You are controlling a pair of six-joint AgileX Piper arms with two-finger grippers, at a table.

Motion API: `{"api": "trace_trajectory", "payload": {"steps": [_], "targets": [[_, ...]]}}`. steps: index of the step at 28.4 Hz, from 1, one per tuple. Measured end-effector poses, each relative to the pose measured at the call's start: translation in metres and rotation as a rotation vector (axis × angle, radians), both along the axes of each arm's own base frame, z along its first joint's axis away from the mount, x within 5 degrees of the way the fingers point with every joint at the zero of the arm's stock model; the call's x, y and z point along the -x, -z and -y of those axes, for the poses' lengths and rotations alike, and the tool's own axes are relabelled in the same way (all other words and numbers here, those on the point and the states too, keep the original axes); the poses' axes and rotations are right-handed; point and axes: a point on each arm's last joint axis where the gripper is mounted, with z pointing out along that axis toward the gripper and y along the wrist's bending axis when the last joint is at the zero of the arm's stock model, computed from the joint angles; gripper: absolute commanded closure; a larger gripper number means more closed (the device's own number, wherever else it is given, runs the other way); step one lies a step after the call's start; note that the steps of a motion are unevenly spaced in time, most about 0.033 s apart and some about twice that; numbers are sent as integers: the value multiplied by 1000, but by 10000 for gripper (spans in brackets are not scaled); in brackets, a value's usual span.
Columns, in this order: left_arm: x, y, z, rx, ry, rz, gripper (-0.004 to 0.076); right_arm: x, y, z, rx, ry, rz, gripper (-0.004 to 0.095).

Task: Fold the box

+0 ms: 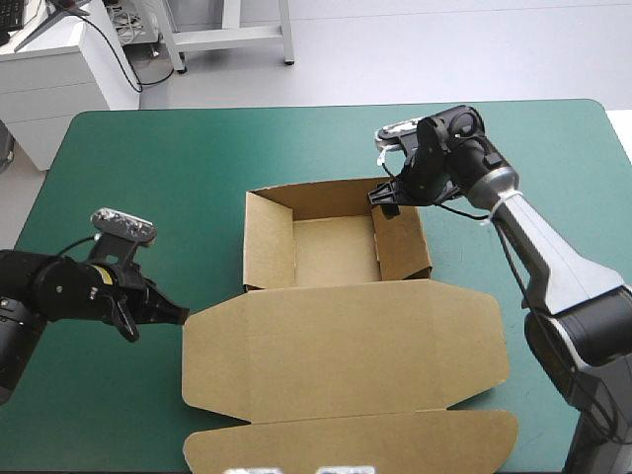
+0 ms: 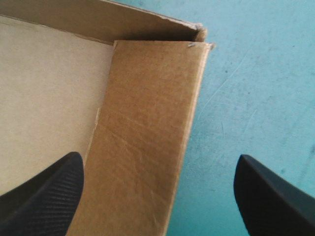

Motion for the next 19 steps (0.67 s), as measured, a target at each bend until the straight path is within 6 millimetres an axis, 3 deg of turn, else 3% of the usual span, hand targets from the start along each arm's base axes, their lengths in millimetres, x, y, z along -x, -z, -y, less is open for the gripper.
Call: {"api": "trace_trajectory", "payload": {"steps": [5, 7, 9, 16, 19], "targets": [[13, 43, 0, 23, -5, -90, 732, -16, 37, -7, 27, 3, -83, 147], [19, 57, 0, 29, -8, -116, 732, -19, 47, -9, 34, 4, -104, 205], [25, 68, -1, 29, -11, -132, 732, -21, 52, -10, 37, 4, -113, 316], [39, 77, -4, 35, -14, -107, 732, -21, 52, -10, 34, 4, -114, 919], [43, 72, -5, 46, -15, -59, 732, -22, 52, -10, 34, 9, -106, 927]]}}
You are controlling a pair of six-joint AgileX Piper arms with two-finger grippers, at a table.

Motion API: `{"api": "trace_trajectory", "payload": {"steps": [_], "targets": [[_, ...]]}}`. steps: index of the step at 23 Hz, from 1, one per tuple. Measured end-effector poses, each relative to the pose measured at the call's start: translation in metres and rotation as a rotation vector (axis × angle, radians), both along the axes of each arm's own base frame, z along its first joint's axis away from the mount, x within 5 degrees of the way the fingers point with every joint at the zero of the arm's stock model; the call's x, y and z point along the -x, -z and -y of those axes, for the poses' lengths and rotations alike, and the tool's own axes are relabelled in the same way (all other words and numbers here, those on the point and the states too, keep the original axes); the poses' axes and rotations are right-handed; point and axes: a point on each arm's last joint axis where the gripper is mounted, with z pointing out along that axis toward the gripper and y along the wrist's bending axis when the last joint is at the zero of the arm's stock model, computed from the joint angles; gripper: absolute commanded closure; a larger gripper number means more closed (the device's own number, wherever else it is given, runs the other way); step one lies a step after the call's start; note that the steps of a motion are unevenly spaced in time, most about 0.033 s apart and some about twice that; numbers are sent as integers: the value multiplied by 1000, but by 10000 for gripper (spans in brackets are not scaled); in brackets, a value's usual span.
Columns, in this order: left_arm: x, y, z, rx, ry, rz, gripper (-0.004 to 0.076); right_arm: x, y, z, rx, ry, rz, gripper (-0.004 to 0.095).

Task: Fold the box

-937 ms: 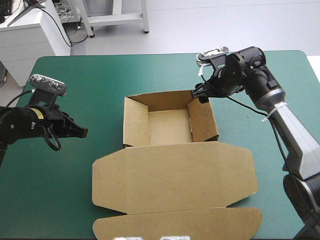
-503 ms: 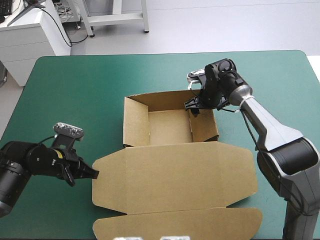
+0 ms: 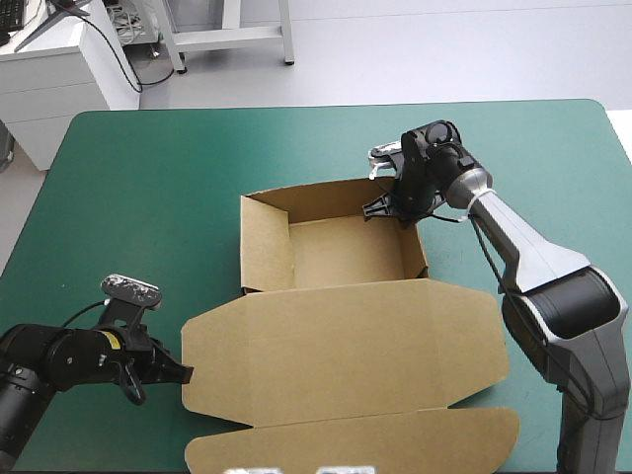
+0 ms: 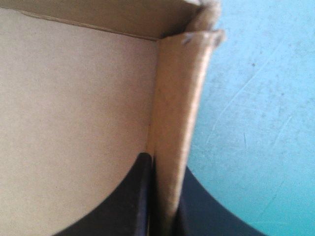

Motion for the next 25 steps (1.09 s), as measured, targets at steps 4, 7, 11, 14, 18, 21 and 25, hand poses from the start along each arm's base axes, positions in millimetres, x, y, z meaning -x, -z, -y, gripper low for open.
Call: {"api": "trace_trajectory", "payload": {"steps": [4, 7, 11, 14, 18, 21, 25], "targets": [[4, -4, -1, 7, -4, 32, 732, -1, -1, 0, -5, 3, 17, 927], [5, -3, -2, 6, -9, 31, 732, -8, -12, 13, -4, 20, 43, 927], [6, -1, -2, 3, -9, 25, 732, -16, -56, 79, 19, 103, 162, 927], [6, -1, -2, -2, -8, 26, 732, -8, -92, 155, 83, 250, 260, 927], [6, -1, -2, -2, -8, 26, 732, 4, -102, 235, 128, 440, 273, 927], [6, -1, -2, -2, -8, 26, 732, 12, -102, 270, 138, 517, 265, 927], [6, -1, -2, -2, -8, 26, 732, 22, -100, 303, 113, 583, 256, 927]]}}
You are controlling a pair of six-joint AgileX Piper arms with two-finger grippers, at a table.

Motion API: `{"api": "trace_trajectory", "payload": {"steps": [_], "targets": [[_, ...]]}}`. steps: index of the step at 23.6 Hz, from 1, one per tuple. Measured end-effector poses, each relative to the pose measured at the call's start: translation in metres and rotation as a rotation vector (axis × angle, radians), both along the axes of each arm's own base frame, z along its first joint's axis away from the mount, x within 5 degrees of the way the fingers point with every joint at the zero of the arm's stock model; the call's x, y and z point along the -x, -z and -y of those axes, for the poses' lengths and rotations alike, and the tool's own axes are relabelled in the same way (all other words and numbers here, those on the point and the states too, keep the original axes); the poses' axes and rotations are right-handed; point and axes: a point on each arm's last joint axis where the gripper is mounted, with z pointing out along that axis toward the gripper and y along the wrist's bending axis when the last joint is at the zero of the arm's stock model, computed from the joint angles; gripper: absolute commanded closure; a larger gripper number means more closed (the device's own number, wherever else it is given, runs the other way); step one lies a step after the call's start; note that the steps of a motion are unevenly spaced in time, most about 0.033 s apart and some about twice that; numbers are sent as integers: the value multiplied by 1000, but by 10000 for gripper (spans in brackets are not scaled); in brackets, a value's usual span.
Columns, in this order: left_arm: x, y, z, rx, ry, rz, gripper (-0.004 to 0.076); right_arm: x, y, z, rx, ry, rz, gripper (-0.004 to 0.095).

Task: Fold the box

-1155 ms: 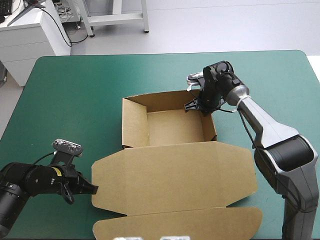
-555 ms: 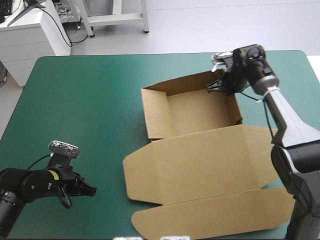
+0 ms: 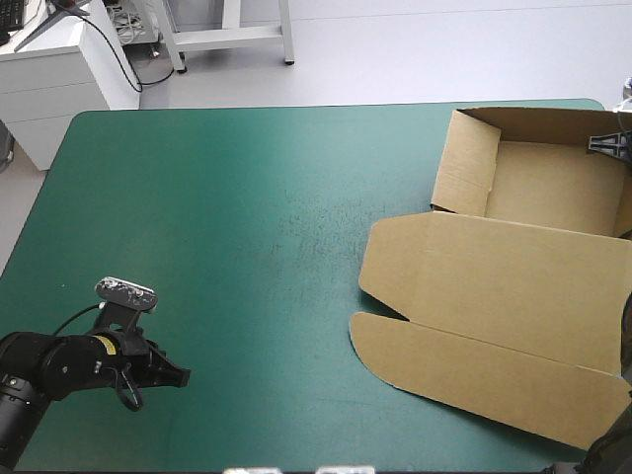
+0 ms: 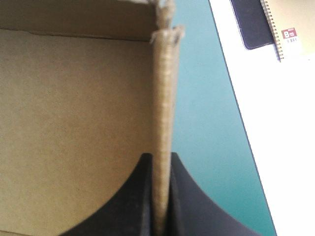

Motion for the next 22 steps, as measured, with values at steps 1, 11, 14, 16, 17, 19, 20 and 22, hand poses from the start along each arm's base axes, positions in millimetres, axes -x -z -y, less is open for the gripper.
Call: {"api": "trace_trajectory", "payload": {"steps": [1, 11, 14, 16, 17, 19, 20, 22], "targets": [[0, 0, 0, 0, 0, 0, 732, 1, 1, 5, -8, 9, 0, 927], [0, 0, 0, -1, 0, 0, 732, -11, 34, 30, -55, 4, -53, 486], [0, 0, 0, -4, 0, 1, 732, -13, 33, 28, -75, -6, -30, 170], [0, 0, 0, -3, 0, 3, 732, -13, 32, 27, -78, -7, -25, 108], [0, 0, 0, -3, 0, 5, 732, -12, 30, 26, -77, -8, -20, 122], [-1, 0, 0, -2, -1, 10, 732, -6, 18, 23, -64, -12, 6, 142], [-1, 0, 0, -2, -1, 11, 732, -1, 9, 21, -56, -13, 25, 162], [-1, 0, 0, -1, -1, 12, 732, 7, -5, 17, -48, -16, 61, 262]]}}
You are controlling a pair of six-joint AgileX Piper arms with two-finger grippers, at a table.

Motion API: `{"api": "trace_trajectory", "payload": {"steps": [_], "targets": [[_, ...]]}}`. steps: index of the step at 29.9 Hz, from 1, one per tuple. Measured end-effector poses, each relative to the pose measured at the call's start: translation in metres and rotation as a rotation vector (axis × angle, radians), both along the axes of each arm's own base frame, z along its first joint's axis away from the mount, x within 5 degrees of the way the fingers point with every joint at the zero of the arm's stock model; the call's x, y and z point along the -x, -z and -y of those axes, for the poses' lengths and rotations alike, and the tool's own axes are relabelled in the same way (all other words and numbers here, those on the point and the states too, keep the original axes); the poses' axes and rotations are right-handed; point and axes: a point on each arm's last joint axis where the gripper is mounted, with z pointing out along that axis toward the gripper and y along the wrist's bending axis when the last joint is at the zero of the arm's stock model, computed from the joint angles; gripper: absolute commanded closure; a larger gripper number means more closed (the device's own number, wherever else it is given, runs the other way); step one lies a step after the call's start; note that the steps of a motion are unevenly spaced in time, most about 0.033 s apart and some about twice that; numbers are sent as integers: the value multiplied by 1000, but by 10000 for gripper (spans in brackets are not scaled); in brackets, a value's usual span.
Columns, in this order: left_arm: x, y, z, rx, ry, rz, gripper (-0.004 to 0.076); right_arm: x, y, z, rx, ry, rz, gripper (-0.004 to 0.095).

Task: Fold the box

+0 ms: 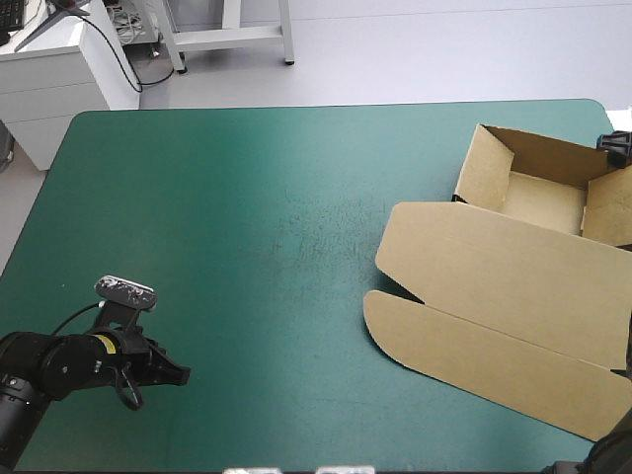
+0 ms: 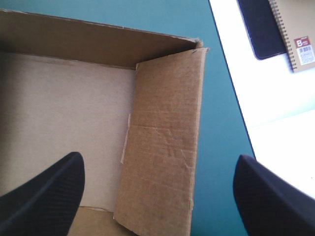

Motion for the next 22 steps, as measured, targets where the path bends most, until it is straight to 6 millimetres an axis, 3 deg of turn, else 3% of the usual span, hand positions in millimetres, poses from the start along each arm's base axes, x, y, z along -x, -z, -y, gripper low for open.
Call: {"api": "trace_trajectory", "payload": {"steps": [2, 6, 13, 22], "targets": [[0, 0, 0, 0, 0, 0, 732, 11, -17, -6, 1, -14, 42, 436], [0, 0, 0, 0, 0, 1, 732, 28, -43, -22, -45, -61, 112, 935], [-2, -1, 0, 4, -2, 20, 732, 44, -74, -54, -139, -194, 246, 907], [-1, -1, 1, -2, 24, 24, 732, 66, -101, -118, -86, -379, 299, 907]]}}
